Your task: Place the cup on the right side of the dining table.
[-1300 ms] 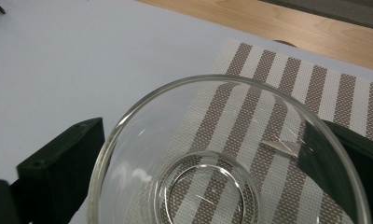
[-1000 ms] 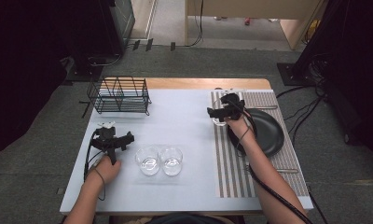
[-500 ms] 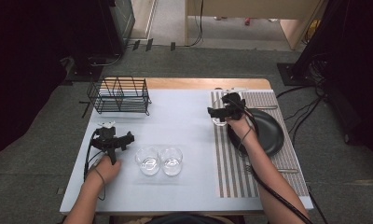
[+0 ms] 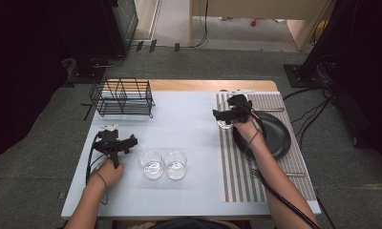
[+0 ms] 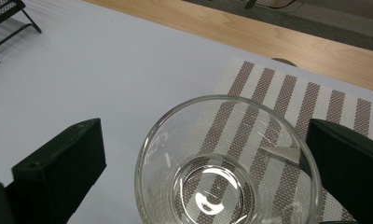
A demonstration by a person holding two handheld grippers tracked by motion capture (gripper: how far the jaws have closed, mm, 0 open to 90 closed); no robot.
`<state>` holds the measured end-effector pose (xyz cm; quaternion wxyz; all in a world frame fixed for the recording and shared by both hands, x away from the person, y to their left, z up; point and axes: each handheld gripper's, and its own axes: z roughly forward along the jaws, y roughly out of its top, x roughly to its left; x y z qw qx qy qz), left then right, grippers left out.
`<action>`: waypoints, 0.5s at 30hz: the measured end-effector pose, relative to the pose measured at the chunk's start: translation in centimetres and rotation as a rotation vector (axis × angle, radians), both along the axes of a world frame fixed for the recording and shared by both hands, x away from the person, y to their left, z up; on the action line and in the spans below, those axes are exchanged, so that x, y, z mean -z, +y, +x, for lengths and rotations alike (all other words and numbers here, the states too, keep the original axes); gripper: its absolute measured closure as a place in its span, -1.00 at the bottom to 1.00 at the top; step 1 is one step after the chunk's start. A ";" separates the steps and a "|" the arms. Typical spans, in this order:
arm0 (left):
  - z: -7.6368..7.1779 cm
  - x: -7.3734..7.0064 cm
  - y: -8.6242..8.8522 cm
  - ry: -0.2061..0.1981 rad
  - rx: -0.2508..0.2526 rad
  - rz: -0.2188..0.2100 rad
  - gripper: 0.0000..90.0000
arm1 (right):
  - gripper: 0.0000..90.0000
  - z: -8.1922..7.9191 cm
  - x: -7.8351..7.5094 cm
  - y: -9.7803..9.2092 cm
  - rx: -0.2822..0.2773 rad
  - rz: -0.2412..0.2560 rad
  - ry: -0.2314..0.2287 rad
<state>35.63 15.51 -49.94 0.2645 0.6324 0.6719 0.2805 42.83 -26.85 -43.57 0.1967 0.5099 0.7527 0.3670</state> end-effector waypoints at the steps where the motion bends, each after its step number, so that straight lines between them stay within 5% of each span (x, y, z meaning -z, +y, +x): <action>1: 0.0 0.0 0.0 0.000 0.000 0.000 -1.00 | -1.00 0.0 -0.1 0.0 0.000 0.000 0.000; 15: 0.0 0.0 0.0 0.003 0.001 0.003 -1.00 | -1.00 -0.4 -0.9 -0.3 0.001 0.003 -0.025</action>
